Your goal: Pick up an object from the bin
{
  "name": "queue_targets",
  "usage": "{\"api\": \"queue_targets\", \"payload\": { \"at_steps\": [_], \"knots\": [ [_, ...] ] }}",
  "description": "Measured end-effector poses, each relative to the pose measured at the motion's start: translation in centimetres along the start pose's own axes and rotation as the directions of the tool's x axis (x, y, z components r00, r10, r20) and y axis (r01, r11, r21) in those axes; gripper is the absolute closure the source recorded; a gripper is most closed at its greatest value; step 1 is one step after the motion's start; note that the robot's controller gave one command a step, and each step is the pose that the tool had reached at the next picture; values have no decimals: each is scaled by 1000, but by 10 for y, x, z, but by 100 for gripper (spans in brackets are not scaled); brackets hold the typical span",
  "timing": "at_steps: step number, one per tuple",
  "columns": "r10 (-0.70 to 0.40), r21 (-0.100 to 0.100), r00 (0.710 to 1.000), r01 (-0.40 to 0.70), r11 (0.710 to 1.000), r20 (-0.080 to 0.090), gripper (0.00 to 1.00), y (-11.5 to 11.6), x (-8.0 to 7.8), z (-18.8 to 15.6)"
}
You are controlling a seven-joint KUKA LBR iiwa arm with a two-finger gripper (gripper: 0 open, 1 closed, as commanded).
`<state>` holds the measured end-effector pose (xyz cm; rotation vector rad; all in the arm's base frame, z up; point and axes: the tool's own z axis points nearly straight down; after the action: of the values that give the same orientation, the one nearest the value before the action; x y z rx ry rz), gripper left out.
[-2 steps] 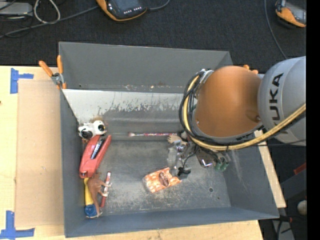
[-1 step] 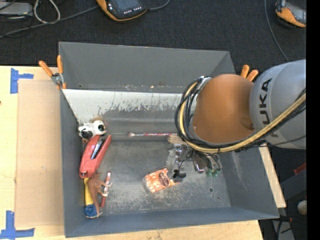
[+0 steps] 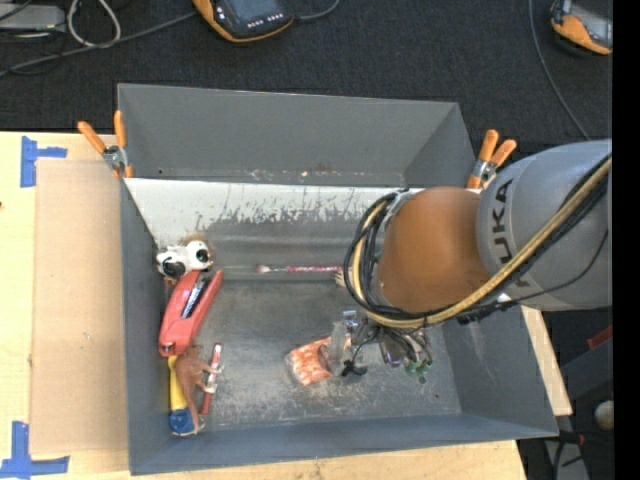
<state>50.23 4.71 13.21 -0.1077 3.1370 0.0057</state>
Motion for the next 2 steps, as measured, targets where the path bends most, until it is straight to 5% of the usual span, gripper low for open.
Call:
{"api": "queue_targets", "payload": {
  "at_steps": [1, 2],
  "knots": [
    [-30, -1, 1000, 30, 1000, -5, 100, 8, 11, 39],
    [-107, 0, 994, 107, 994, -8, 0, -8, 11, 61]
  ]
}}
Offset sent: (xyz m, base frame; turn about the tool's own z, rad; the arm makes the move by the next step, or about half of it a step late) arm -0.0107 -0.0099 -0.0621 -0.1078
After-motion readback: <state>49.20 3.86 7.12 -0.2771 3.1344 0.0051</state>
